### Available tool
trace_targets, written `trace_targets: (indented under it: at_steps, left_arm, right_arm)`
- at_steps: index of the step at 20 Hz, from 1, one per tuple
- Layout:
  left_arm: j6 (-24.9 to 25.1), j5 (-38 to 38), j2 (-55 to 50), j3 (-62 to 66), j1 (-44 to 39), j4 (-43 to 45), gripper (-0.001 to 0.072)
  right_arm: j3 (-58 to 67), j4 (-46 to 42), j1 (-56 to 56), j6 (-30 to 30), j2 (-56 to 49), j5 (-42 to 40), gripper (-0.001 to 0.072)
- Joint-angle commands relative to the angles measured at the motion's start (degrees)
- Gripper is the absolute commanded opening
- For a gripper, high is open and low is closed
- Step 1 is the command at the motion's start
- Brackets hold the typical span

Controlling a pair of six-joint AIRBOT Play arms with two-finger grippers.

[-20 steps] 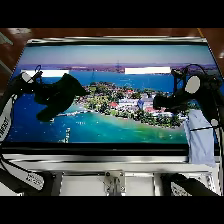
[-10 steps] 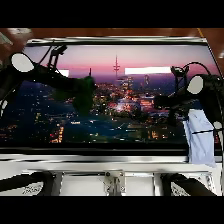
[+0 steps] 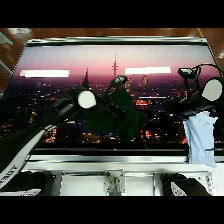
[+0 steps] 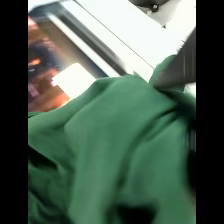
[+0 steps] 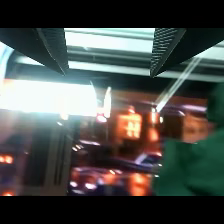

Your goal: Fold the shirts.

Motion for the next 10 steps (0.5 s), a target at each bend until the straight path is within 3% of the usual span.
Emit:
trace_targets:
  at_steps: [1,5,10]
  left_arm:
    - [-2.99,-3.58,-5.64,-0.66,-1.29,-1.7,0.0698]
    - [0.31,-15.3,-0.22,-0.92,13.55,-1.62,0.0696]
    - [1.38,-18.05,10.03,-14.78,36.02,-1.92,0.0692]
  right_arm:
    - [0.04,-1.53,0.02,-0.35,0.83,1.66,0.0634]
    - [0.02,-2.56,0.02,-0.35,0.83,1.79,0.0634]
    - [-0.02,-5.68,0.02,-1.7,0.81,-0.37,0.0635]
